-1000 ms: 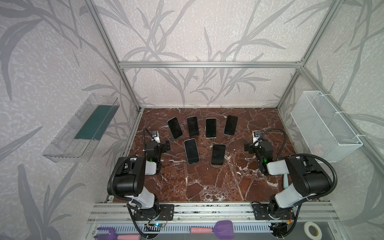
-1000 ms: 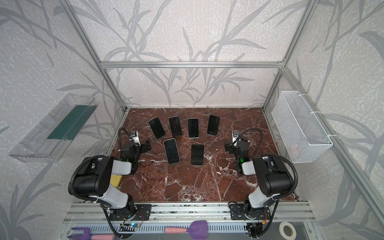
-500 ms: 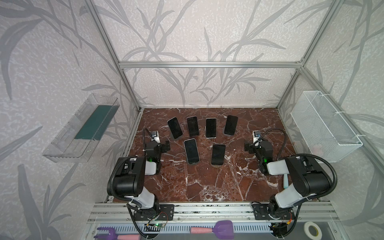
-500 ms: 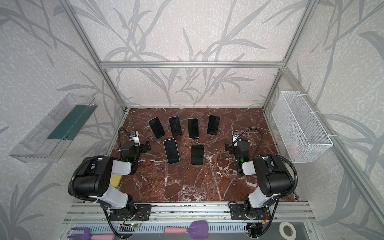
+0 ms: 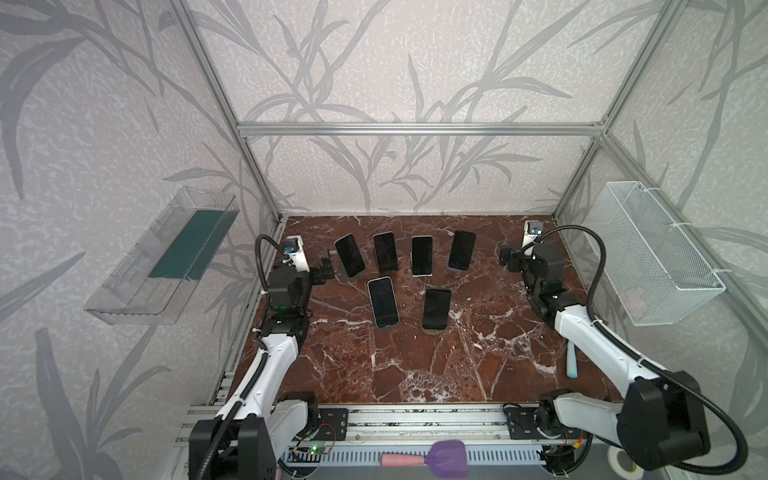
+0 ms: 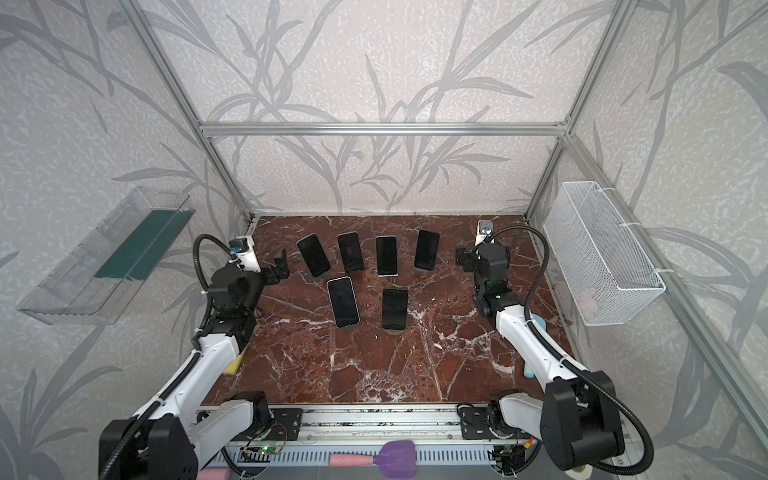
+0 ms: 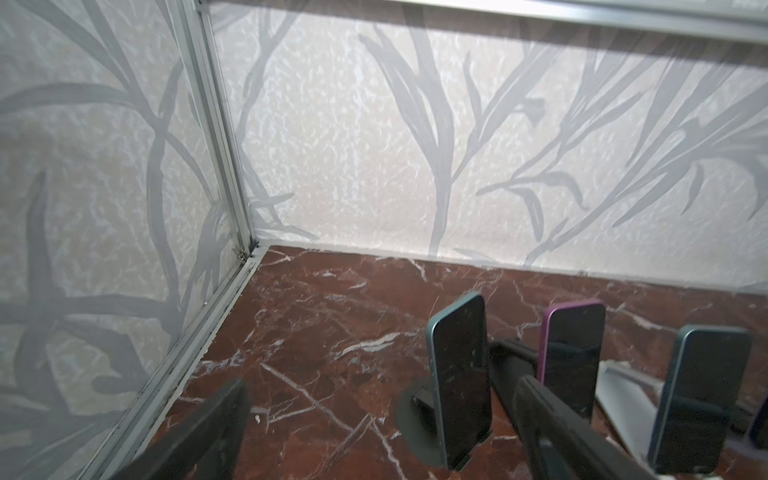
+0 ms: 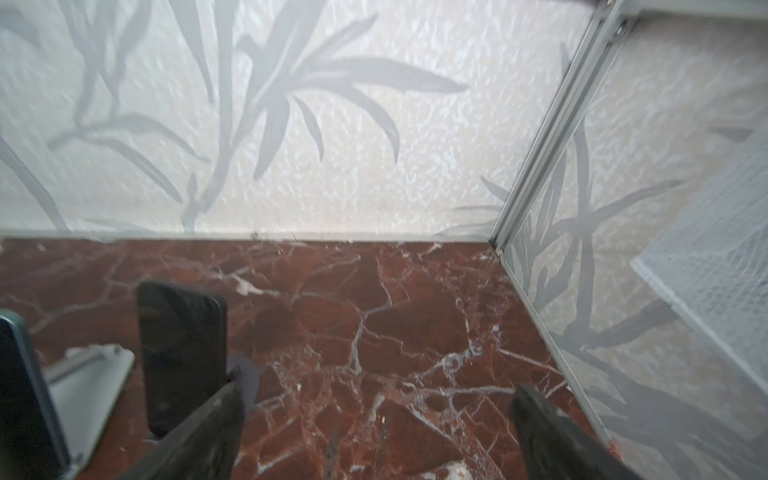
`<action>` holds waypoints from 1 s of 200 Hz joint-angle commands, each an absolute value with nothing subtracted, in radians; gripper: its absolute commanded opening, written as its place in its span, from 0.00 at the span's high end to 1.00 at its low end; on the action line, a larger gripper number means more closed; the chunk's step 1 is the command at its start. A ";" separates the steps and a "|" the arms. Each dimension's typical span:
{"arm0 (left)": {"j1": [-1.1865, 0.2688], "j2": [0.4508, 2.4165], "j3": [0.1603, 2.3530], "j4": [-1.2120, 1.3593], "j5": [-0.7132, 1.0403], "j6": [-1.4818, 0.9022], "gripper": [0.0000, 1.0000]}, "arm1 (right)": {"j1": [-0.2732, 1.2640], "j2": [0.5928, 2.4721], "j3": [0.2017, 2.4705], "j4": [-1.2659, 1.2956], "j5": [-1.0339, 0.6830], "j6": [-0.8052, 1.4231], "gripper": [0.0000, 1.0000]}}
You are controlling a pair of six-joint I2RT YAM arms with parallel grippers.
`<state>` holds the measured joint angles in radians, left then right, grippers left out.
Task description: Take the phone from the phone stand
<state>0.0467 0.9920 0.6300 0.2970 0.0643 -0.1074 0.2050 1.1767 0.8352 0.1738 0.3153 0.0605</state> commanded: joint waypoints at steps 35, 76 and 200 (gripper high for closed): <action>0.053 1.046 1.079 -0.512 -0.083 -0.444 0.01 | 0.086 0.978 0.713 -0.049 0.161 0.620 0.01; 0.057 1.044 1.073 -0.480 -0.062 -0.523 0.01 | 0.086 0.992 0.813 -0.272 0.170 0.593 0.01; 0.058 1.143 1.303 -0.442 0.106 -0.528 0.01 | -0.047 1.055 0.874 -0.426 0.042 0.689 0.01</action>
